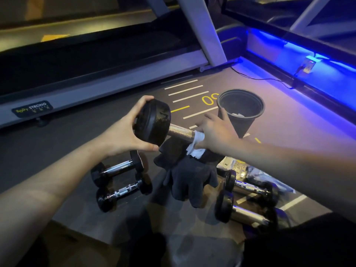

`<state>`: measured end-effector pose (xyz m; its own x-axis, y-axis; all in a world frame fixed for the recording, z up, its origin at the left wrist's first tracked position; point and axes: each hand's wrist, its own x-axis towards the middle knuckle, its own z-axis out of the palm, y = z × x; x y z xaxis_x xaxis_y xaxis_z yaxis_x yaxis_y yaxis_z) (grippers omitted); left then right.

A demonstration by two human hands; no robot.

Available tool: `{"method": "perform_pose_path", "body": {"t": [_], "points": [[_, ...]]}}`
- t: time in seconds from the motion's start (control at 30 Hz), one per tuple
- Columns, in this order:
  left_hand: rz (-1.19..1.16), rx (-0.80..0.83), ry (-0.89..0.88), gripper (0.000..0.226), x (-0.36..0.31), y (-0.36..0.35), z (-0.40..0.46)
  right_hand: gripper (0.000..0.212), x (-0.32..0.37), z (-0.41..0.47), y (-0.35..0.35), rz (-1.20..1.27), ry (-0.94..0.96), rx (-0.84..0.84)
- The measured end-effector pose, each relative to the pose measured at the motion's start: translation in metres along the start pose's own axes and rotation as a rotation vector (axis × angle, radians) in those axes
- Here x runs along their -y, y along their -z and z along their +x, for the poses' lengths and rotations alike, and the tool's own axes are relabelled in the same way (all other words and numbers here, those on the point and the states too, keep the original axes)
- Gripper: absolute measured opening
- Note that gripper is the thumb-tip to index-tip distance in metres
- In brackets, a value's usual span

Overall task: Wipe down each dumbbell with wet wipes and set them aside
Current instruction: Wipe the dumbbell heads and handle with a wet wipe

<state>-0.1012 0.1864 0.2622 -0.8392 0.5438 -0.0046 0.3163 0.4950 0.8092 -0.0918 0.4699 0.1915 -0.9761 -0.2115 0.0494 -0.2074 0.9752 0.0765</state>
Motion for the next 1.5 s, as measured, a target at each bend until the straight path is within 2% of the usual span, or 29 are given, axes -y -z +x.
{"method": "perform_pose_path", "body": {"t": [0.1,0.17,0.33,0.47,0.6,0.73,0.9,1.03,1.17,1.23,1.37,1.5], "points": [[0.012,0.001,-0.021,0.114,-0.002,-0.001,-0.001,0.046,0.009,-0.014,-0.013,-0.016,0.006,-0.185],[0.025,-0.002,-0.035,0.114,-0.005,-0.003,-0.001,0.045,0.007,-0.014,-0.010,-0.009,0.024,-0.151],[0.048,-0.010,-0.030,0.117,-0.006,-0.004,0.002,0.050,-0.014,0.018,0.008,0.163,0.100,0.218],[0.059,-0.004,-0.047,0.117,-0.005,-0.003,0.003,0.052,-0.028,0.040,0.012,0.266,0.156,0.422],[0.078,-0.012,-0.033,0.119,-0.006,-0.003,0.002,0.057,-0.028,0.056,0.028,0.237,0.189,0.638],[0.122,-0.004,-0.026,0.119,-0.008,-0.002,0.000,0.037,-0.029,0.061,0.041,0.229,0.187,0.774],[0.126,-0.003,-0.015,0.118,-0.007,-0.002,-0.002,0.052,-0.026,0.050,0.030,0.218,0.204,0.621],[0.111,-0.001,-0.012,0.119,-0.008,-0.004,-0.004,0.068,-0.025,0.029,0.018,0.062,0.228,0.372],[0.136,-0.007,-0.010,0.120,-0.012,-0.007,-0.007,0.041,-0.009,0.002,0.012,-0.003,0.118,0.132],[0.155,-0.010,-0.009,0.120,-0.014,-0.008,-0.007,0.041,0.001,-0.008,0.006,0.011,0.019,0.065],[0.169,-0.008,-0.008,0.120,-0.016,-0.008,-0.007,0.046,0.003,-0.008,0.000,0.058,0.004,0.030],[0.145,-0.009,-0.004,0.120,-0.017,-0.009,-0.005,0.047,-0.014,0.007,0.016,0.231,0.067,0.224]]}}
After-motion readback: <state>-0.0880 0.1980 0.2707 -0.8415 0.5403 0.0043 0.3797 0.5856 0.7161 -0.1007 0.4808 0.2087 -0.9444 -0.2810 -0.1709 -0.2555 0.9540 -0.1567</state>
